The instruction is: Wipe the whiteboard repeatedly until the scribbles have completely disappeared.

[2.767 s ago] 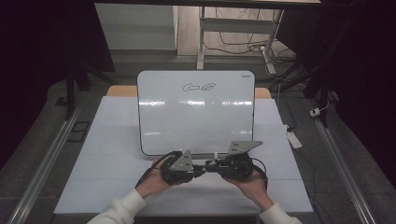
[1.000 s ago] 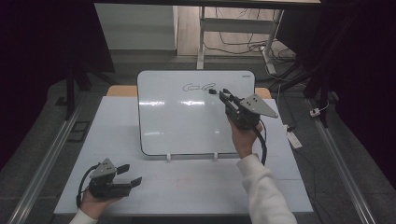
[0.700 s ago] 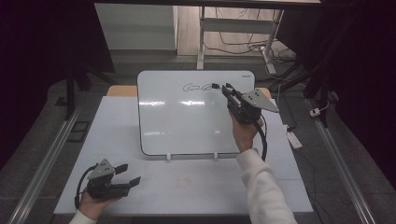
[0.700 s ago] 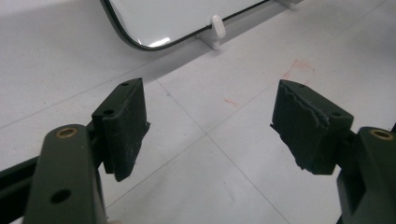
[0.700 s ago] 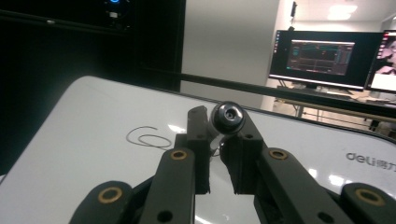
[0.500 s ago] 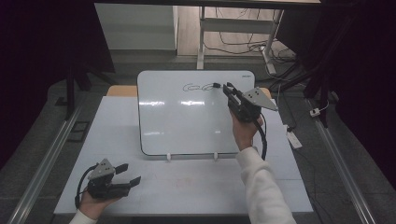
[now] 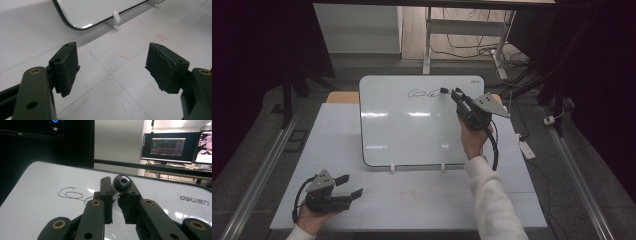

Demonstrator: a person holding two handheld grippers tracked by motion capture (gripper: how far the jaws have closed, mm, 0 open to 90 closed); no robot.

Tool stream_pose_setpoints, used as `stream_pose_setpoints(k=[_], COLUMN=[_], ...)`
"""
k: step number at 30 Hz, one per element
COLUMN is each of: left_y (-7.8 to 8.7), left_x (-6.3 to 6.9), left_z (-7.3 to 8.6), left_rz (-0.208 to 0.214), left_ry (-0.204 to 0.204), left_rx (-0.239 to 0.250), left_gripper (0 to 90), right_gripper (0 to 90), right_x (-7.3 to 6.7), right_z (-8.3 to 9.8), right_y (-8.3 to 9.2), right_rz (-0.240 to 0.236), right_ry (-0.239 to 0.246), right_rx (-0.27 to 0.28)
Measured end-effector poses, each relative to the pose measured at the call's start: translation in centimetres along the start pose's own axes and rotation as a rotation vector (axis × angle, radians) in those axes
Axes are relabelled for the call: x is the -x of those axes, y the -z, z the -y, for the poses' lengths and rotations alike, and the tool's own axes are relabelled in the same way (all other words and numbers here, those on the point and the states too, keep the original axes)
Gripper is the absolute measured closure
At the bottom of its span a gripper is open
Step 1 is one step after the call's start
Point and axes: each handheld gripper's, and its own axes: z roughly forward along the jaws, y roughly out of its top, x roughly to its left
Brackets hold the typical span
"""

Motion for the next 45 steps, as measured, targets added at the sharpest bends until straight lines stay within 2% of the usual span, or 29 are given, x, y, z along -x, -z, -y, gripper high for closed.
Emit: stream_pose_setpoints(k=[2,3,5,8,11,14,17,21,22,23,24,26,30,32,34,36,37,38,40,43,44,45], left_y=[0.0,-0.1,-0.1,0.0,-0.1,-0.2,-0.2,-0.2,-0.2,-0.2,-0.3,-0.3,-0.4,-0.4,-0.4,-0.4,-0.4,-0.4,-0.5,-0.5,-0.6,-0.6], left_x=[0.0,0.0,0.0,0.0,0.0,-0.1,-0.1,-0.1,-0.1,-0.1,-0.1,-0.1,0.0,0.0,-0.1,-0.1,-0.2,-0.2,-0.2,-0.1,-0.1,-0.1], left_z=[0.0,0.0,0.0,0.0,0.0,0.0,0.0,0.0,0.0,0.0,0.0,-0.1,-0.2,-0.2,-0.1,-0.1,-0.1,-0.1,-0.1,-0.2,-0.2,-0.2], left_rz=[0.001,0.0,0.0,0.001,0.001,0.001,0.003,0.004,0.004,0.004,0.004,0.003,0.005,0.006,0.006,0.008,0.008,0.007,0.008,0.007,0.007,0.006], left_ry=[-0.001,0.0,0.0,0.0,0.001,0.004,0.003,0.001,0.003,0.003,0.003,0.002,-0.002,-0.002,0.0,0.002,0.001,0.001,0.003,0.0,-0.001,0.0], left_rx=[-0.001,-0.003,-0.005,-0.002,-0.002,-0.006,-0.007,-0.007,-0.004,-0.004,-0.004,-0.006,-0.007,-0.007,-0.006,-0.005,-0.005,-0.005,-0.004,-0.007,-0.008,-0.008], left_gripper=[27.3,27.3,27.2,27.1,27.1,27.1,27.1,27.1,27.0,27.0,27.1,27.0,27.0,27.0,27.0,27.0,27.0,27.0,27.0,27.0,27.0,27.0], right_gripper=[80.0,80.0,80.0,80.0,80.0,80.0,79.9,80.0,80.0,80.0,80.0,80.0,80.0,80.0,80.0,80.0,80.0,79.9,79.9,80.0,79.9,79.9], right_x=[-0.8,-1.3,-1.9,-1.0,-0.1,-1.2,-2.4,-1.7,-0.6,-0.6,0.2,0.0,-2.0,-2.7,-2.6,-1.7,-1.7,-0.6,0.0,-0.1,-0.9,-1.3], right_z=[0.3,0.4,0.3,-0.1,-0.1,0.3,0.5,0.2,0.1,0.1,0.1,0.2,0.7,0.8,0.6,0.4,0.4,0.3,0.2,0.4,0.6,0.6], right_y=[-0.3,-0.5,-0.6,-0.3,-0.2,-0.7,-1.1,-0.6,-0.1,-0.1,0.3,0.3,-0.5,-0.8,-0.6,-0.2,-0.2,0.3,0.6,0.6,0.2,0.1], right_rz=[-0.04,-0.055,-0.051,-0.001,0.008,-0.045,-0.075,-0.044,-0.014,-0.014,0.002,-0.004,-0.069,-0.085,-0.081,-0.042,-0.042,-0.013,0.001,-0.001,-0.032,-0.042], right_ry=[0.001,0.018,0.051,0.039,0.004,0.002,0.043,0.043,0.024,0.024,0.003,0.006,0.028,0.051,0.057,0.053,0.053,0.026,0.014,0.016,0.023,0.027], right_rx=[-0.008,-0.014,-0.019,0.004,0.012,0.0,-0.018,-0.017,-0.008,-0.008,-0.006,-0.007,-0.028,-0.037,-0.038,-0.033,-0.033,-0.022,-0.017,-0.018,-0.027,-0.03])
